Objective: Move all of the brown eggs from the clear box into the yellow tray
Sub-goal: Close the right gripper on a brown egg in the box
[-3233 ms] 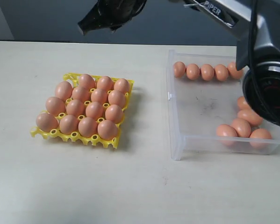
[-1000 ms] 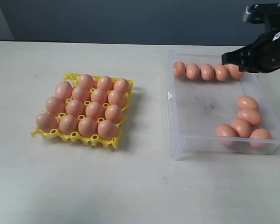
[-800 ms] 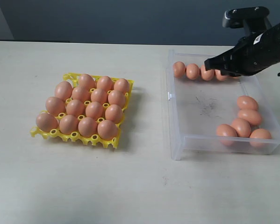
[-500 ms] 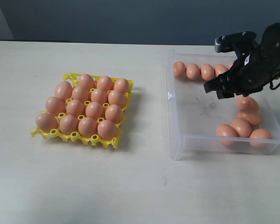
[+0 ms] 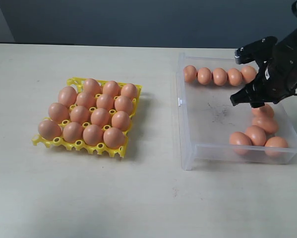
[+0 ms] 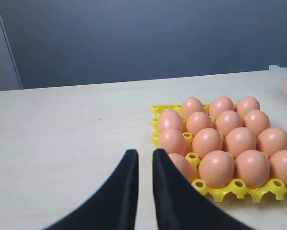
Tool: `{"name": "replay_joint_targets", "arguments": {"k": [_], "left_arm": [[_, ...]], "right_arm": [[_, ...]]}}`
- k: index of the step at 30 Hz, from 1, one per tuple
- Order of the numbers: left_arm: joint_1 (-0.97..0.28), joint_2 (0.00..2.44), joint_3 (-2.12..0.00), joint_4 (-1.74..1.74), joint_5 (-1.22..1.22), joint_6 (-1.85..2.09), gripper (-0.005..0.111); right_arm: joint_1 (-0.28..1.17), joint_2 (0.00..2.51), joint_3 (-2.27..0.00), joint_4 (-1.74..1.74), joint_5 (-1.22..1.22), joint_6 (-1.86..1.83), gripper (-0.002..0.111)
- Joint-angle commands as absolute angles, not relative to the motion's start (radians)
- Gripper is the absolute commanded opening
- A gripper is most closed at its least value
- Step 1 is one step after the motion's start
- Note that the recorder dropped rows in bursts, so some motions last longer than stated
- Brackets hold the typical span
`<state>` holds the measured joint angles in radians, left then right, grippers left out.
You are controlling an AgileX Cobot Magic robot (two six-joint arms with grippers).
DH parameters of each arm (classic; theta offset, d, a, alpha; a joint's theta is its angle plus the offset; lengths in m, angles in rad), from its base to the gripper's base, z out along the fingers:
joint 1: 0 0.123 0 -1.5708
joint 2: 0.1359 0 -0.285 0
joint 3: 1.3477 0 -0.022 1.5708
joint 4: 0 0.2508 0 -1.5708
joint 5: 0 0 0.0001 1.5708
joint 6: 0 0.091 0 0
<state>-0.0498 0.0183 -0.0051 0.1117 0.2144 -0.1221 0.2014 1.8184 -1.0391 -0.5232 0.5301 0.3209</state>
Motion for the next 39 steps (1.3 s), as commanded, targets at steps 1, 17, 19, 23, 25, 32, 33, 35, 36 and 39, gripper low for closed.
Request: {"name": "replay_joint_targets", "arguments": {"k": [1, 17, 19, 23, 25, 32, 33, 35, 36, 39], "left_arm": [[-0.052, 0.024, 0.000, 0.114, 0.208, -0.123, 0.012], [-0.052, 0.024, 0.000, 0.114, 0.208, -0.123, 0.012], [-0.052, 0.024, 0.000, 0.114, 0.208, -0.123, 0.012], [-0.052, 0.024, 0.000, 0.114, 0.208, -0.123, 0.012], [-0.052, 0.024, 0.000, 0.114, 0.208, -0.123, 0.012], [-0.052, 0.024, 0.000, 0.114, 0.208, -0.123, 0.012], [-0.052, 0.024, 0.000, 0.114, 0.208, -0.123, 0.012], [-0.052, 0.024, 0.000, 0.114, 0.208, -0.123, 0.012], [-0.052, 0.024, 0.000, 0.114, 0.208, -0.123, 0.012], [-0.052, 0.024, 0.000, 0.114, 0.208, -0.123, 0.012]], "right_arm": [[0.197, 1.895, -1.067, -0.552, 0.548, 0.359, 0.047], [0.197, 2.038, -1.176, -0.618, 0.566, 0.360, 0.055], [0.197, 2.052, -1.201, -0.618, 0.577, 0.362, 0.055], [0.197, 2.052, -1.221, -0.618, 0.559, 0.368, 0.055], [0.197, 2.052, -1.228, -0.618, 0.551, 0.368, 0.054], [0.197, 2.078, -1.232, -0.589, 0.545, 0.368, 0.031], [0.197, 2.082, -1.232, -0.588, 0.545, 0.368, 0.031], [0.197, 2.086, -1.232, -0.588, 0.549, 0.368, 0.034], [0.197, 2.085, -1.232, -0.588, 0.551, 0.368, 0.036], [0.197, 2.085, -1.232, -0.588, 0.559, 0.368, 0.045]]}}
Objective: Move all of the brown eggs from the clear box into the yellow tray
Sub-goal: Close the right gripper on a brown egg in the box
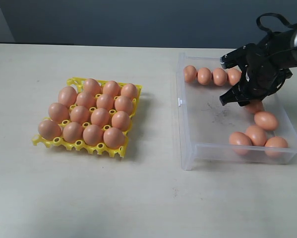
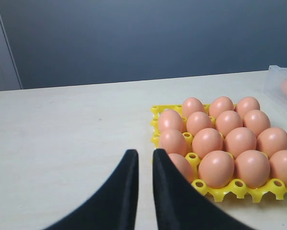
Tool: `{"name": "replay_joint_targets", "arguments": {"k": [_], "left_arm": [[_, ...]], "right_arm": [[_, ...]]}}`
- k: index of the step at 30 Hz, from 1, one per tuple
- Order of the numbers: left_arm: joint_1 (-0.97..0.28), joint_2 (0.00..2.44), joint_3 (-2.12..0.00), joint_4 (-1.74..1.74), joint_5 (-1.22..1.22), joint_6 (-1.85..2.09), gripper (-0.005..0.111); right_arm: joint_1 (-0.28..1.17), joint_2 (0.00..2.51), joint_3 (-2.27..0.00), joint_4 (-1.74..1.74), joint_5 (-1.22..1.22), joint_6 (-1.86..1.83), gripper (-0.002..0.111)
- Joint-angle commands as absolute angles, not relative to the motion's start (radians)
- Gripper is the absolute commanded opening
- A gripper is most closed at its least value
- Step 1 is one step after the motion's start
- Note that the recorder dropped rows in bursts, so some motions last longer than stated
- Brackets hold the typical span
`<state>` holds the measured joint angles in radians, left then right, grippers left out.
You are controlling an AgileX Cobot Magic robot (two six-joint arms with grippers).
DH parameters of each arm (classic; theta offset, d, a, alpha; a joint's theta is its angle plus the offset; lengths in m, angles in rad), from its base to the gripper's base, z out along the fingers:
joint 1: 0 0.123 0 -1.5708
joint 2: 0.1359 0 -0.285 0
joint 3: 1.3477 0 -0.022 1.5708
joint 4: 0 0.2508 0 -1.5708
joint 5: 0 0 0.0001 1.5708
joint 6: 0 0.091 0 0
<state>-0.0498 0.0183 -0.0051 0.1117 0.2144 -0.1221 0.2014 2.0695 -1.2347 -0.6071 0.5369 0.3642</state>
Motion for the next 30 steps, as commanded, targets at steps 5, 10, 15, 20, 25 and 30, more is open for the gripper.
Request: {"name": "replay_joint_targets", "arguments": {"k": [5, 10, 15, 20, 25, 30], "left_arm": [[-0.052, 0.024, 0.000, 0.114, 0.208, -0.123, 0.012], [-0.052, 0.024, 0.000, 0.114, 0.208, -0.123, 0.012], [-0.052, 0.024, 0.000, 0.114, 0.208, -0.123, 0.012], [-0.052, 0.024, 0.000, 0.114, 0.208, -0.123, 0.012], [-0.052, 0.024, 0.000, 0.114, 0.208, -0.123, 0.012], [-0.052, 0.024, 0.000, 0.114, 0.208, -0.123, 0.012]], "right_arm": [[0.197, 2.085, -1.232, -0.592, 0.565, 0.368, 0.048], [0.197, 2.085, -1.232, -0.590, 0.576, 0.368, 0.048], [0.197, 2.085, -1.232, -0.590, 0.587, 0.368, 0.036], [0.197, 2.085, -1.232, -0.592, 0.587, 0.368, 0.013], [0.197, 2.078, -1.232, -0.605, 0.587, 0.368, -0.001], [0.211, 1.999, -1.232, -0.551, 0.540, 0.368, -0.001]]}}
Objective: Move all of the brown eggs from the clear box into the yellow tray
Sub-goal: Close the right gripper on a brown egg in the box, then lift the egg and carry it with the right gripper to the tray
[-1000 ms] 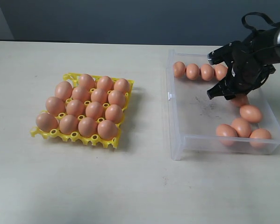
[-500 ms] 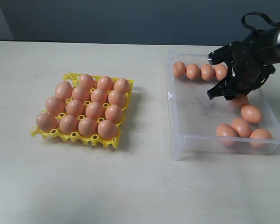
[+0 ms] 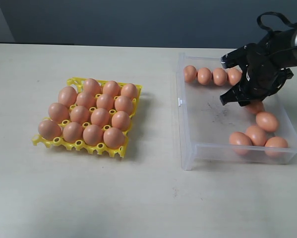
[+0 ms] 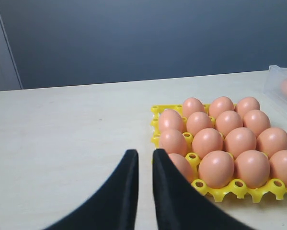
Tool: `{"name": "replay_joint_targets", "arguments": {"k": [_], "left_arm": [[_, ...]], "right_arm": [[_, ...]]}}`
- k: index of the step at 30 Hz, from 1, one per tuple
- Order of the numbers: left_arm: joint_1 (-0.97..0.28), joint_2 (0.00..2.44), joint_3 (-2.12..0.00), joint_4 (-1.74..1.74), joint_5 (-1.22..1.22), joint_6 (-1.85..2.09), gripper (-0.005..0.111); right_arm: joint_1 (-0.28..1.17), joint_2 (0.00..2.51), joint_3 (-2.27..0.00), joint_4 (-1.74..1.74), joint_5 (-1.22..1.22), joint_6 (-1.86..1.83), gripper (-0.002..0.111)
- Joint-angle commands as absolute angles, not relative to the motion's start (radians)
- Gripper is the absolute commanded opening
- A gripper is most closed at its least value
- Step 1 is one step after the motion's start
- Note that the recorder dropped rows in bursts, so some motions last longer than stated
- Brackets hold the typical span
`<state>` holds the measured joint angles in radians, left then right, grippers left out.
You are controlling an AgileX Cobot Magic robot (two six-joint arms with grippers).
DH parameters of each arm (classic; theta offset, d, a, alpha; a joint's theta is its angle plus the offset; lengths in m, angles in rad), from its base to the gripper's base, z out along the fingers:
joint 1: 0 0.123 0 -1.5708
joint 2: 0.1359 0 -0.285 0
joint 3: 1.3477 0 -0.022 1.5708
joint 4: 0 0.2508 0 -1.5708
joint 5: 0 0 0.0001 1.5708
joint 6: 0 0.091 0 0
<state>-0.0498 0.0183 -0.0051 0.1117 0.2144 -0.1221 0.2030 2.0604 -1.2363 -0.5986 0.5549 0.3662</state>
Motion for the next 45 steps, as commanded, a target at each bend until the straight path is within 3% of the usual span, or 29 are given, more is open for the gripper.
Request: {"name": "replay_joint_targets", "arguments": {"k": [1, 13, 20, 30, 36, 45], "left_arm": [[-0.052, 0.024, 0.000, 0.114, 0.208, -0.123, 0.012], [-0.052, 0.024, 0.000, 0.114, 0.208, -0.123, 0.012], [-0.052, 0.024, 0.000, 0.114, 0.208, -0.123, 0.012], [-0.052, 0.024, 0.000, 0.114, 0.208, -0.123, 0.012], [-0.052, 0.024, 0.000, 0.114, 0.208, -0.123, 0.012], [-0.052, 0.024, 0.000, 0.114, 0.208, -0.123, 0.012]], "right_arm": [[0.215, 1.975, -1.232, -0.548, 0.529, 0.368, -0.001], [0.266, 1.819, -1.232, -0.352, 0.391, 0.337, -0.001], [0.418, 1.829, -1.232, 0.049, 0.124, -0.026, -0.001], [0.615, 1.911, -1.232, 0.070, -0.154, -0.025, -0.001], [0.640, 1.972, -1.248, 0.058, -0.095, -0.025, -0.001], [0.640, 2.020, -1.497, 0.116, 0.313, -0.159, -0.001]]}}
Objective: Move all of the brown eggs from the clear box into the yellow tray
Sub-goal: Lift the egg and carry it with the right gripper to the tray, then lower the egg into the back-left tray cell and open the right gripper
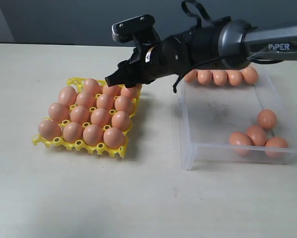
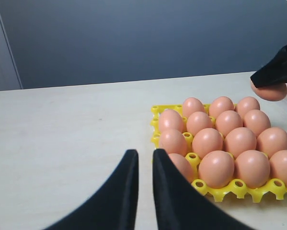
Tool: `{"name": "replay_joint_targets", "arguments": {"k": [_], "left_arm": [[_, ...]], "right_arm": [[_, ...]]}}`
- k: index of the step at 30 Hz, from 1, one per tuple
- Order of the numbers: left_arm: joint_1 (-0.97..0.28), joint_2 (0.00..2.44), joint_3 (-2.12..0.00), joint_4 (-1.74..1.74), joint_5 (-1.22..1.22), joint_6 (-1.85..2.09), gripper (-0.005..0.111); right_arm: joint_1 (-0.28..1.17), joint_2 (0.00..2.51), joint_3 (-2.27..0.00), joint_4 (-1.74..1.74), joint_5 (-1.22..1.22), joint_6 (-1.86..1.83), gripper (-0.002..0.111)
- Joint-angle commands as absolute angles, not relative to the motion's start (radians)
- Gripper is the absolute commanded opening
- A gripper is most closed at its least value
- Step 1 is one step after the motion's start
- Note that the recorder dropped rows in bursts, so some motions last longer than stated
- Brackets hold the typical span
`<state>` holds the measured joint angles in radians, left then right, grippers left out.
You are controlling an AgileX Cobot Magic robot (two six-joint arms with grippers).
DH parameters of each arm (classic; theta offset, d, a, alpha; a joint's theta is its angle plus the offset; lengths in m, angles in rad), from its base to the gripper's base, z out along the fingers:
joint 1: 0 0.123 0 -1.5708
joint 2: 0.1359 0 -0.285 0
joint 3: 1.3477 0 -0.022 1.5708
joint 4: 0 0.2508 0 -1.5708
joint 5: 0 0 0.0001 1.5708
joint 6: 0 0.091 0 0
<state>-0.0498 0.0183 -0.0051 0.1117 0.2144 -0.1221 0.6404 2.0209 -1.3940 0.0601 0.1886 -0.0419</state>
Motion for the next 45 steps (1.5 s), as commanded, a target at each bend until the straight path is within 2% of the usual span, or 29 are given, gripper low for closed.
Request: {"name": "replay_joint_targets", "arguments": {"k": [1, 6, 10, 20, 38, 45], "left_arm": [[-0.052, 0.024, 0.000, 0.114, 0.208, -0.123, 0.012], [-0.052, 0.024, 0.000, 0.114, 0.208, -0.123, 0.012], [-0.052, 0.024, 0.000, 0.114, 0.208, -0.123, 0.012], [-0.052, 0.024, 0.000, 0.114, 0.208, -0.123, 0.012], [-0.052, 0.024, 0.000, 0.114, 0.208, -0.123, 0.012], [-0.052, 0.024, 0.000, 0.114, 0.208, -0.123, 0.012]], "right_arm": [[0.640, 2.020, -1.521, 0.188, 0.348, -0.237, -0.001], [0.628, 2.061, -1.622, 0.731, 0.557, -0.784, -0.001], [0.624, 2.124, -1.637, 1.156, 0.512, -1.141, -0.001], [0.624, 2.264, -1.647, 1.725, 0.644, -1.722, -0.001], [0.628, 2.514, -2.029, 1.744, 0.645, -1.785, -0.001], [0.628, 2.546, -2.070, 1.744, 0.566, -1.776, -0.001]]}}
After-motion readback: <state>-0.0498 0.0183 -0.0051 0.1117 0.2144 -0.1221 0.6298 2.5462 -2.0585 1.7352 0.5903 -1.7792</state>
